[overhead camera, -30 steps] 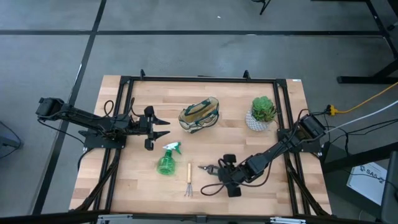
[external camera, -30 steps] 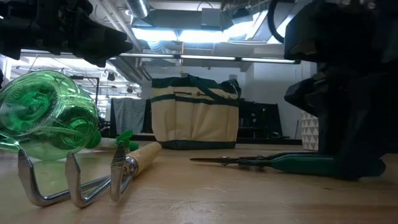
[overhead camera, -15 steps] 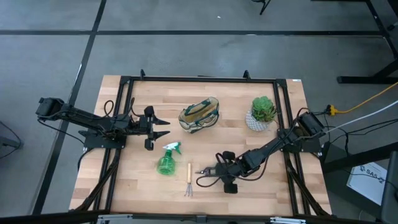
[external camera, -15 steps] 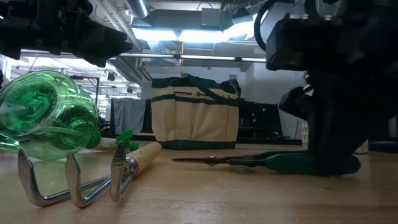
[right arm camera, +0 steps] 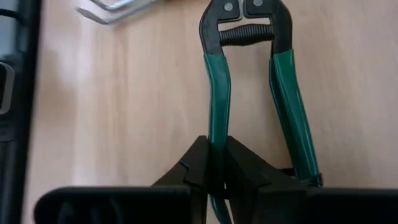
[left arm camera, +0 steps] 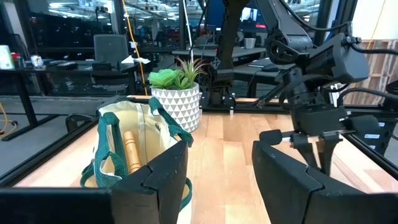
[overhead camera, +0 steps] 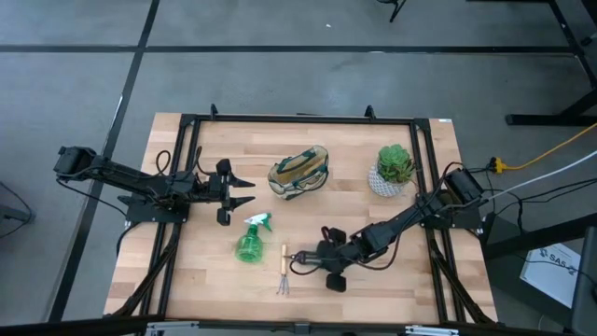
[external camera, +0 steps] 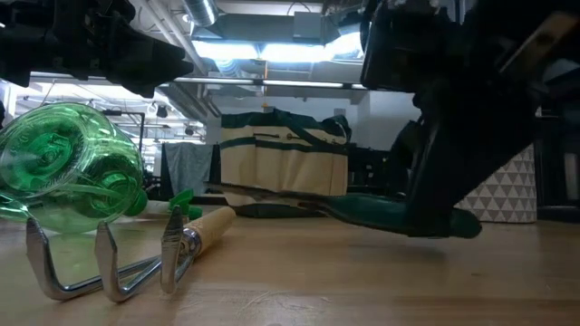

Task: Pick & Place Garden tools in Gardening bag
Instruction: Put the shear scissor into the gardening bag

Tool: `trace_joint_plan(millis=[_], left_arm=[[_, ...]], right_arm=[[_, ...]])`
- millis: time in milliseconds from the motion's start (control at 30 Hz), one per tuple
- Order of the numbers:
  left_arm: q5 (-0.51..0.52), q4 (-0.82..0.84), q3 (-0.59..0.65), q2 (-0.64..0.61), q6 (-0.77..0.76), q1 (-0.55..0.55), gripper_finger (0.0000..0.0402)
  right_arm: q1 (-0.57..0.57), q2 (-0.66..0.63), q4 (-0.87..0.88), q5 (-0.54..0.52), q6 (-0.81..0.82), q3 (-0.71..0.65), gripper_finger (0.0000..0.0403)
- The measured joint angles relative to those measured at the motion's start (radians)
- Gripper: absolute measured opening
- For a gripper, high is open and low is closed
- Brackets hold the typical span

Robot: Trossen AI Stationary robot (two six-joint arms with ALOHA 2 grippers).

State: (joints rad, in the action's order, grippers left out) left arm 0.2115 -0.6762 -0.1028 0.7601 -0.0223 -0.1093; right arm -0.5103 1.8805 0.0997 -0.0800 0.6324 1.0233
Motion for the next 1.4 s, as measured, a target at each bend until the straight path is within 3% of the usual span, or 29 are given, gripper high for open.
trace_joint_plan(millis=[333,867,1067,1400], left_arm=[[0.0,0.0,0.0,0.0,0.0,0.0,0.0176],[0.0,0.0,0.0,0.0,0.0,0.0,0.0177],[0.0,0.006,0.0,0.0,0.0,0.0,0.0177],[0.0,0.009,0.0,0.0,0.0,0.0,0.0178]], right_arm=[[0.012,-0.031,-0.093,0.033,0.044,0.0,0.0036],[0.02,-0.376,-0.074,0.025,-0.062,0.002,0.0036],[0.048,-0.505,-0.019,-0.029,-0.109,0.002,0.0036],[0.151,-0.588,0.074,-0.059,-0.17,0.002,0.0036]])
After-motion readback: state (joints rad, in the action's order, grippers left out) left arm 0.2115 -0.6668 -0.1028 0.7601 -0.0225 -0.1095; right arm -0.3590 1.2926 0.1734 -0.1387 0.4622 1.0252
